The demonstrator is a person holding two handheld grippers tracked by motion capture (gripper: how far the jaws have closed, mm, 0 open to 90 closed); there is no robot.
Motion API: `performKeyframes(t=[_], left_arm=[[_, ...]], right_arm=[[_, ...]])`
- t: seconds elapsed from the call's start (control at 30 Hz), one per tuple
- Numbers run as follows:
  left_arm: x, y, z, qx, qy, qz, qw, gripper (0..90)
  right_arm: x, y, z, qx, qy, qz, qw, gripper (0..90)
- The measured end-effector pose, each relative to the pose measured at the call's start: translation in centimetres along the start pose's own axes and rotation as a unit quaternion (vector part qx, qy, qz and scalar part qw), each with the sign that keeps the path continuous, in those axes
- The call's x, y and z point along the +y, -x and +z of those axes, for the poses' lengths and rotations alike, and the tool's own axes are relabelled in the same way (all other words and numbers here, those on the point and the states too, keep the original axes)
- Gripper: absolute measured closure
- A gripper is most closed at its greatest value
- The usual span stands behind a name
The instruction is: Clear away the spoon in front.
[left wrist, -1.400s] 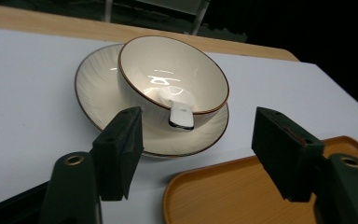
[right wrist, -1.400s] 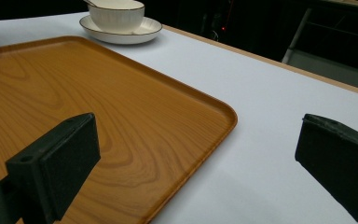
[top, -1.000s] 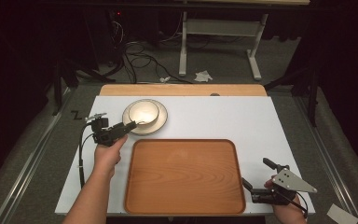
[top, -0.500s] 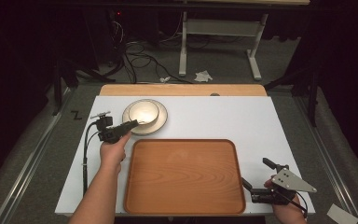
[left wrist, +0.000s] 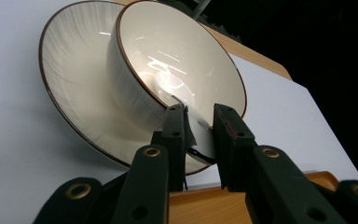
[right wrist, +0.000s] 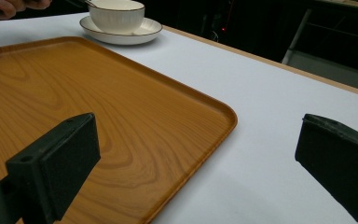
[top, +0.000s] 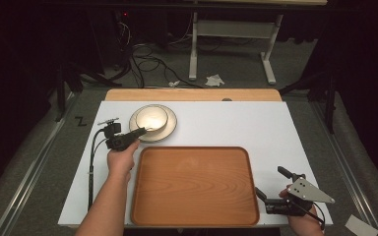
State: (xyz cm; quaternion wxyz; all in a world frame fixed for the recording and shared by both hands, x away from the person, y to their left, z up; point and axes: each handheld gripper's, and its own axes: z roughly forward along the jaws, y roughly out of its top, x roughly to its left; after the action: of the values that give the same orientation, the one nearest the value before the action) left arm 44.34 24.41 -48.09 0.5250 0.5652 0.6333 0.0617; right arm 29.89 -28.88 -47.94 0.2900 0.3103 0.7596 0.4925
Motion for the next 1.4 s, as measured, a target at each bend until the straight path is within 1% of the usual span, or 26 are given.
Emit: performKeyframes(t=[0.07,0.1,0.17,0.2,0.27,0.33,0.4,0.43,0.47,0.5,0.53,0.63,0.67,0.7,0.77,0.9,1.03,1.1,1.2,1.23,1.3,1.33,1.4], left_arm=[[-0.1,0.0,0.1,0.0,-0.009,0.002,1.0,76.4],[-0.1,0.0,0.1,0.0,-0.009,0.002,1.0,76.5],[-0.1,0.0,0.3,0.004,-0.013,-0.001,0.9999,76.8],[-0.2,0.0,0.4,0.001,-0.011,-0.003,0.9999,76.9],[-0.2,-0.1,0.4,0.0,-0.013,-0.002,0.9999,77.0],[-0.2,0.0,0.5,-0.001,-0.008,-0.007,0.9999,77.5],[-0.2,0.0,0.6,-0.002,-0.007,-0.008,0.9999,77.6],[-0.2,0.0,0.5,-0.001,-0.013,-0.002,0.9999,77.7],[-0.3,0.1,0.6,-0.003,-0.009,-0.004,0.9999,78.1],[-0.3,0.1,0.5,-0.001,-0.016,0.004,0.9999,78.1],[-0.3,0.3,0.6,0.0,-0.011,0.001,0.9999,78.4],[-0.3,0.4,0.6,0.0,-0.01,0.003,0.9999,78.9],[-0.4,0.4,0.5,0.0,-0.01,0.004,0.9999,79.7],[-0.4,0.4,0.5,0.0,-0.01,0.004,0.9999,80.3],[-0.4,0.6,0.5,0.0,-0.008,0.006,0.9999,85.2],[-0.4,0.8,0.4,0.0,-0.009,0.011,0.9999,85.4],[-0.4,1.0,0.4,-0.002,-0.002,0.015,0.9999,85.6],[-0.4,1.0,0.4,-0.004,-0.003,0.016,0.9999,85.6],[-0.5,1.1,0.5,-0.002,-0.005,0.018,0.9998,85.7],[-0.5,1.1,0.5,-0.002,-0.005,0.019,0.9998,85.7],[-0.5,1.2,0.5,0.0,0.003,0.02,0.9998,85.7],[-0.5,1.2,0.5,-0.002,0.006,0.02,0.9998,85.6],[-0.4,1.2,0.5,-0.004,0.003,0.021,0.9998,85.6]], right_arm=[[0.0,0.0,0.0,0.0,0.0,-0.001,1.0,0.7],[0.0,0.0,0.0,0.0,0.0,0.0,1.0,0.7],[0.0,0.0,0.1,0.0,0.0,0.001,1.0,0.7],[0.0,-0.1,0.1,0.0,0.001,0.002,1.0,0.7],[0.0,0.0,0.1,0.0,0.0,0.0,1.0,0.7],[0.0,0.0,0.0,0.0,0.0,0.0,1.0,0.7],[0.0,0.0,0.0,0.001,0.001,0.001,1.0,0.7],[0.0,0.0,-0.1,-0.001,0.0,0.0,1.0,0.7],[0.0,0.0,-0.1,-0.001,0.002,0.002,1.0,0.7],[0.0,0.0,-0.1,-0.001,0.002,0.002,1.0,0.7],[0.0,0.0,-0.1,-0.002,0.001,0.003,1.0,0.7],[0.0,0.0,-0.1,-0.001,0.001,0.003,1.0,0.7],[0.0,0.1,-0.1,-0.001,0.003,-0.002,1.0,0.7],[0.0,0.1,-0.1,-0.001,0.003,-0.002,1.0,0.7],[0.0,0.1,-0.1,-0.001,0.002,-0.001,1.0,0.7],[0.0,0.1,-0.1,-0.002,0.003,0.001,1.0,0.7],[0.0,0.0,-0.1,-0.003,0.004,0.002,1.0,0.7],[0.0,0.1,-0.1,-0.003,0.003,0.001,1.0,0.7],[0.0,0.1,-0.1,-0.004,0.004,0.006,1.0,0.7],[0.0,0.1,-0.1,-0.005,0.004,0.003,1.0,0.7],[0.0,0.1,-0.1,-0.005,0.004,0.004,1.0,0.7],[0.0,0.1,-0.1,-0.004,0.004,0.005,1.0,0.7],[0.0,0.2,-0.1,-0.004,0.005,0.001,1.0,0.7]])
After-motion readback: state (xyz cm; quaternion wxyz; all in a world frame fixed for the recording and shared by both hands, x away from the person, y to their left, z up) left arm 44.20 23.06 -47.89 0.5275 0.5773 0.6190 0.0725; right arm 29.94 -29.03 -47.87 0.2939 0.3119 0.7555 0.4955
